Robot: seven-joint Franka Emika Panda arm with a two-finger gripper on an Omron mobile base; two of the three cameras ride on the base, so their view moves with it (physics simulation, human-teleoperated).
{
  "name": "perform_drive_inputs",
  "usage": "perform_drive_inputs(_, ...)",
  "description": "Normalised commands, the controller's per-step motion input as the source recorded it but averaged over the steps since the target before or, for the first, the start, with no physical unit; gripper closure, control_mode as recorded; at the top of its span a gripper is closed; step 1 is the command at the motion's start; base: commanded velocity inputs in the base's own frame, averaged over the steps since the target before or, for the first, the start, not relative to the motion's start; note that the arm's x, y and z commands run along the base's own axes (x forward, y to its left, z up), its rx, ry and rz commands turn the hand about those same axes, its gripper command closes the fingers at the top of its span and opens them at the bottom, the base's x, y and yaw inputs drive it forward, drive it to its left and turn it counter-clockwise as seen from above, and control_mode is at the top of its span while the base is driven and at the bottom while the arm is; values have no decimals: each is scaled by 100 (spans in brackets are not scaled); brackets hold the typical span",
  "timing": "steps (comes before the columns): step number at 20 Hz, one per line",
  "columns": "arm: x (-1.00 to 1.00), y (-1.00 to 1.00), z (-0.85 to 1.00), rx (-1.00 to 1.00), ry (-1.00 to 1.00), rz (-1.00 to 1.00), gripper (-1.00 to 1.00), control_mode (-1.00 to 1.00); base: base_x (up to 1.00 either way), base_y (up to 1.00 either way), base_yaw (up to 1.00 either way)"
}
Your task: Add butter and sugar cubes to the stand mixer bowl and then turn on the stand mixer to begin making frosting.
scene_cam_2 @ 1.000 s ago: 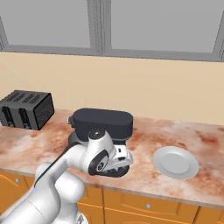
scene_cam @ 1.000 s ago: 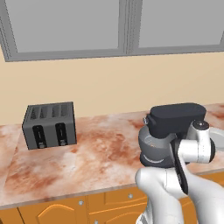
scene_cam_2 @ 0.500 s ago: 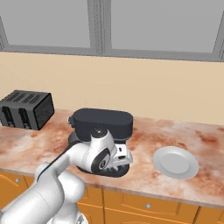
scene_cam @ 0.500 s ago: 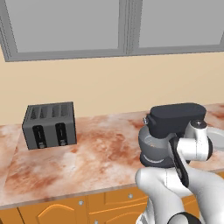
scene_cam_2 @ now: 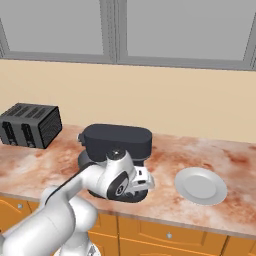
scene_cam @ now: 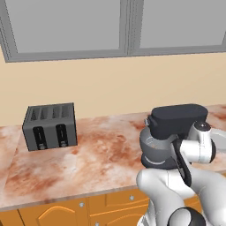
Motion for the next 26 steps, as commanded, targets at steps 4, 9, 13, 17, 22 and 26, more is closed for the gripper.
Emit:
perform_drive_inputs(4,39,-19,4,4,0,-5,100,-100,0,0,0)
perform_drive_inputs(9,35,-45,16,24,3,-2,100,-100,0,0,0)
perform_drive_inputs(13,30,-55,23,33,1,0,100,-100,0,0,0)
perform_drive_inputs(17,25,-53,16,34,0,0,100,-100,0,0,0)
perform_drive_inputs(22,8,-60,3,29,0,0,100,-100,0,0,0)
perform_drive_inputs(26,0,-62,0,21,0,0,100,-100,0,0,0)
